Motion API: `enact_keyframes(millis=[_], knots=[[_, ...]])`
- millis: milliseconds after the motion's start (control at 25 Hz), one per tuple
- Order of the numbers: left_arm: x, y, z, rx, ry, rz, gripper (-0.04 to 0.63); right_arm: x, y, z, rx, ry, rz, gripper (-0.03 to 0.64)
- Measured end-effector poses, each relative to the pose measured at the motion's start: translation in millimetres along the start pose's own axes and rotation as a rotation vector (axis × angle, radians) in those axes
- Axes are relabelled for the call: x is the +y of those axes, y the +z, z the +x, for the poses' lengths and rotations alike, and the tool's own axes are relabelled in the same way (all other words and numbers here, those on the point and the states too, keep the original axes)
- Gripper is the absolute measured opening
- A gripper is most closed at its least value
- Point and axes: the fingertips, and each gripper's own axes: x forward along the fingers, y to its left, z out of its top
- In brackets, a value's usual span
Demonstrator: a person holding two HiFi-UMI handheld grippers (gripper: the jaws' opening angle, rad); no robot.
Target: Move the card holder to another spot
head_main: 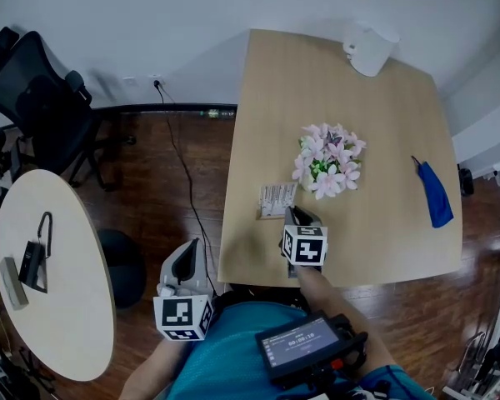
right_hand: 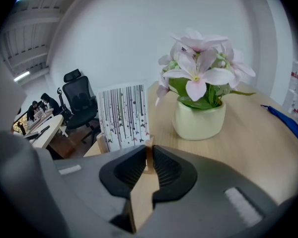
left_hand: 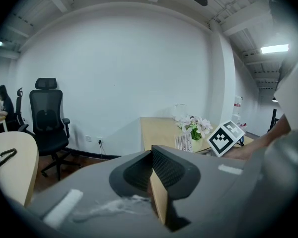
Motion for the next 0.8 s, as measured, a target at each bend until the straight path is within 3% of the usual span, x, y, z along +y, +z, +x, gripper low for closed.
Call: enact_keyframes(millis=[320, 640, 800], knots=[[2, -2, 6, 0.001, -0.012, -0.013, 0.017, 5, -4, 3, -0.005, -0.029, -0.021, 0.044], [1, -3, 7, -0.021, -0.054, -0.06, 0.017, 15, -9, -13, 0.055, 0.059, -0.06, 0.112], [-5, -5, 8, -0.036, -0.108, -0.075, 0.017, 18, -11, -46, 0.027, 0.029, -0.055, 0.088]])
